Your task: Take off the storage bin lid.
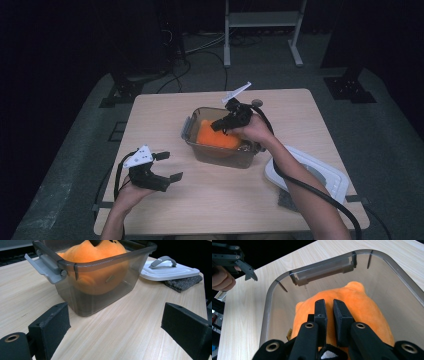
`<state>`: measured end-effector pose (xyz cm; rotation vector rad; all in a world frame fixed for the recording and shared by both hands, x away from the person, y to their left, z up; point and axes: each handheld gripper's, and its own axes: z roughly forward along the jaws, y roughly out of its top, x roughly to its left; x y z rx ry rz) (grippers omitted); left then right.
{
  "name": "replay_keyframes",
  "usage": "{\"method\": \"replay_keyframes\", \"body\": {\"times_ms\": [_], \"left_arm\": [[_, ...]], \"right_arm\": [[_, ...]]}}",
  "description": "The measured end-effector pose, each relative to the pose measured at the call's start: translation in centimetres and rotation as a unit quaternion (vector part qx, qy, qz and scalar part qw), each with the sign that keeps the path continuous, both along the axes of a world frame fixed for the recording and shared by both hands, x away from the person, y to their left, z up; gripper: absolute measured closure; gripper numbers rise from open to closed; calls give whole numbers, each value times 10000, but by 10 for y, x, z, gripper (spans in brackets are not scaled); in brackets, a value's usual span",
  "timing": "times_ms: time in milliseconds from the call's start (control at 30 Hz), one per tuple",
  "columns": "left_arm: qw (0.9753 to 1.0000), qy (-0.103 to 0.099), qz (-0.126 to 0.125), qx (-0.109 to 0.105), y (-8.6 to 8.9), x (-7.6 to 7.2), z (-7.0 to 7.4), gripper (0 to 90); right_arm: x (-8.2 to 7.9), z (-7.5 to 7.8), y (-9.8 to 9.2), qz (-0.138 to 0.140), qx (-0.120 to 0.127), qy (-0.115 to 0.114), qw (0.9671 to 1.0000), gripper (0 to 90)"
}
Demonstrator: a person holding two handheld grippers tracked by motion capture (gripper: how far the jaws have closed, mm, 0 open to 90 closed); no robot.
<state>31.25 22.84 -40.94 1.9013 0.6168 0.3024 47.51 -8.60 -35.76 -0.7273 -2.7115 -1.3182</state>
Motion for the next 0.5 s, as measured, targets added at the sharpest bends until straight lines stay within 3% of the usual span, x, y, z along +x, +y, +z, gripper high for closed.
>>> {"method": "replay_keyframes", "body": {"times_ms": [333,367,433,500], "left_arm": [[10000,5,-2,8,-1,0,0,75],[10000,4,-5,12,-1,0,0,74],[10000,3,-8,11,-1,1,0,75],[10000,3,-11,21,-1,1,0,75]], "right_arm": [[-1,-2,1,18,-123,51,9999,818],[-1,-2,1,19,-104,63,9999,871],[-1,1,-1,31,97,71,9999,857],[-2,5,0,76,54,20,10000,818]]}}
